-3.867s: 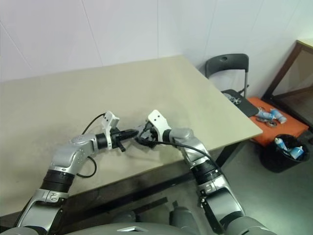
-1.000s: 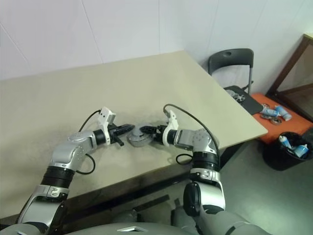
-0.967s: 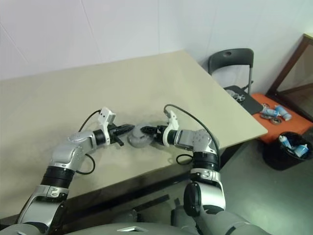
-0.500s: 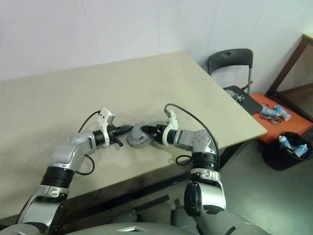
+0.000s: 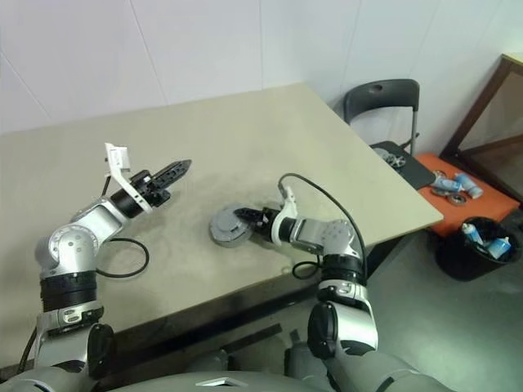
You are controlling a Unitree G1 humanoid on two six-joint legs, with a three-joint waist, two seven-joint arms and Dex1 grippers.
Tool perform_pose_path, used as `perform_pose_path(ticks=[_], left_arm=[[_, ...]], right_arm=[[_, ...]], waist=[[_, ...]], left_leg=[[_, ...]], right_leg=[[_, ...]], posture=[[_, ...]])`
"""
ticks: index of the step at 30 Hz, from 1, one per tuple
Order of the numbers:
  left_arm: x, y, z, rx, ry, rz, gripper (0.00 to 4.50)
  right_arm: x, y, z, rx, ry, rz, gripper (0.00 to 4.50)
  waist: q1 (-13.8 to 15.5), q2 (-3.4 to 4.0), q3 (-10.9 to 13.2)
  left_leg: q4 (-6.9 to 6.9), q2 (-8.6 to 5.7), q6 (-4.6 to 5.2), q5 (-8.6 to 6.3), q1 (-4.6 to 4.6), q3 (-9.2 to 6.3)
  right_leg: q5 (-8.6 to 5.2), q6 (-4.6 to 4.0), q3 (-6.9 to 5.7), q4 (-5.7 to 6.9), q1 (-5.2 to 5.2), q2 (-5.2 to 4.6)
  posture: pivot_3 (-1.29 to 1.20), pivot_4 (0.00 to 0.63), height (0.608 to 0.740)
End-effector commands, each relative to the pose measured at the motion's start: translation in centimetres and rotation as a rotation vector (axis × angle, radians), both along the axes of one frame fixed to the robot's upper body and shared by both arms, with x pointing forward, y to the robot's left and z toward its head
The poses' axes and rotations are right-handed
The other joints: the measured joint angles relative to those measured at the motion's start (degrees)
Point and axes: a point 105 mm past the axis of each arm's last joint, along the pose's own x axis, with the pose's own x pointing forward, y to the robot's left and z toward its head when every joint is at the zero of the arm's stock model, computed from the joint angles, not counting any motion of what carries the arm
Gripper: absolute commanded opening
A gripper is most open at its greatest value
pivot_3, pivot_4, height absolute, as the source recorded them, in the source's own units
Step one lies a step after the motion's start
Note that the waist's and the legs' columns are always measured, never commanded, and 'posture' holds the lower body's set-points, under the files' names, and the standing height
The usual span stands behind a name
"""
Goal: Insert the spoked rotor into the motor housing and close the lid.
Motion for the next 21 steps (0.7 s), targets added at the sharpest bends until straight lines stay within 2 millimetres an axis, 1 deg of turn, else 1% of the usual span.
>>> perform_pose_path(ticks=[1, 5, 8, 11, 14, 19, 21], left_arm=[[-1.5, 1.1, 0.0, -0.048, 0.031, -0.010, 0.00], [-3.3, 2.0, -1.1, -0.120, 0.097, -0.038, 0.00], [-4.1, 2.5, -1.5, -0.196, 0.128, -0.027, 0.00], [-4.6, 2.2, -2.0, -0.209, 0.148, -0.017, 0.00], [-4.7, 1.8, -2.8, -0.237, 0.165, 0.032, 0.54], [-5.1, 1.4, -4.0, -0.286, 0.188, 0.060, 2.18], [-5.2, 1.3, -3.9, -0.309, 0.178, 0.062, 2.81]], right_arm=[[1.0, -0.2, 3.7, 0.155, -0.116, -0.043, 2.32], [1.2, -0.2, 4.1, 0.179, -0.125, -0.070, 2.32], [1.4, -0.1, 4.2, 0.188, -0.127, -0.083, 2.32], [1.7, 0.1, 5.0, 0.213, -0.148, -0.086, 2.32], [2.2, 0.5, 7.0, 0.256, -0.193, -0.082, 2.32], [2.8, 1.1, 9.6, 0.309, -0.242, -0.066, 2.32], [2.9, 1.3, 10.2, 0.318, -0.253, -0.059, 2.32]], waist=[[-0.01, -0.02, 0.01], [-0.01, -0.03, 0.01], [0.01, -0.03, 0.01], [0.11, -0.02, 0.01], [0.13, -0.02, 0.01], [0.02, -0.02, 0.01], [0.07, -0.02, 0.01]], left_leg=[[-0.01, -0.01, 0.00, 0.00, -0.08, 0.02], [0.04, -0.02, -0.01, 0.01, -0.71, 0.03], [0.02, -0.03, -0.02, 0.01, -0.80, 0.03], [0.04, -0.08, -0.02, 0.01, -0.80, 0.03], [0.05, -0.19, -0.03, 0.01, -0.80, 0.03], [0.04, -0.23, -0.04, 0.01, -0.80, 0.03], [0.01, -0.22, -0.05, 0.01, -0.79, 0.03]], right_leg=[[0.00, 0.00, 0.00, 0.00, -0.09, 0.00], [0.02, 0.01, 0.05, 0.04, -0.71, -0.01], [0.03, 0.00, 0.05, 0.04, -0.81, -0.07], [0.03, -0.01, 0.05, 0.07, -0.81, -0.15], [0.04, -0.01, 0.05, 0.10, -0.81, -0.38], [0.05, -0.03, 0.07, 0.12, -0.83, -0.43], [0.04, -0.04, 0.07, 0.12, -0.85, -0.42]], posture=[[0.00, 0.000, 0.740], [0.00, 0.000, 0.740], [0.00, 0.000, 0.740], [0.00, 0.000, 0.740], [0.00, 0.000, 0.740], [0.00, 0.000, 0.740], [0.00, 0.000, 0.740]])
